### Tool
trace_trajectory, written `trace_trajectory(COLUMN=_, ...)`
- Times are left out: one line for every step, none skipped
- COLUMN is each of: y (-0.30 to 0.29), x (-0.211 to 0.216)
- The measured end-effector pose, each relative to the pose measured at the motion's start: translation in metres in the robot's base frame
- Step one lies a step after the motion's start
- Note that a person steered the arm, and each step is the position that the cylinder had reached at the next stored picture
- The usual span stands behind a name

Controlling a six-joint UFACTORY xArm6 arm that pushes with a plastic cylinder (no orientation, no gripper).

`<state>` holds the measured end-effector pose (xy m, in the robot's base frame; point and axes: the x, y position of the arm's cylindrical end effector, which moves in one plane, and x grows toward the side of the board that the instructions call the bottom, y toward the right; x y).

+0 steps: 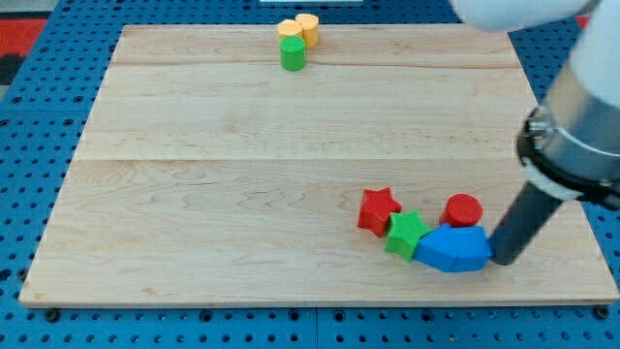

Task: Move blue cube towards up

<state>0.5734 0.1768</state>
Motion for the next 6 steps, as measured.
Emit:
trace_trajectory(y=-0.013, x=0.000)
trace_trajectory(y=-0.003, x=0.007)
trace_trajectory(y=0.001, x=0.033)
trace_trajectory(y=-0.047, x=0.024)
trace_trajectory(y=-0.057, x=-0.034)
trace_trajectory(y=-0.076, x=-0.076)
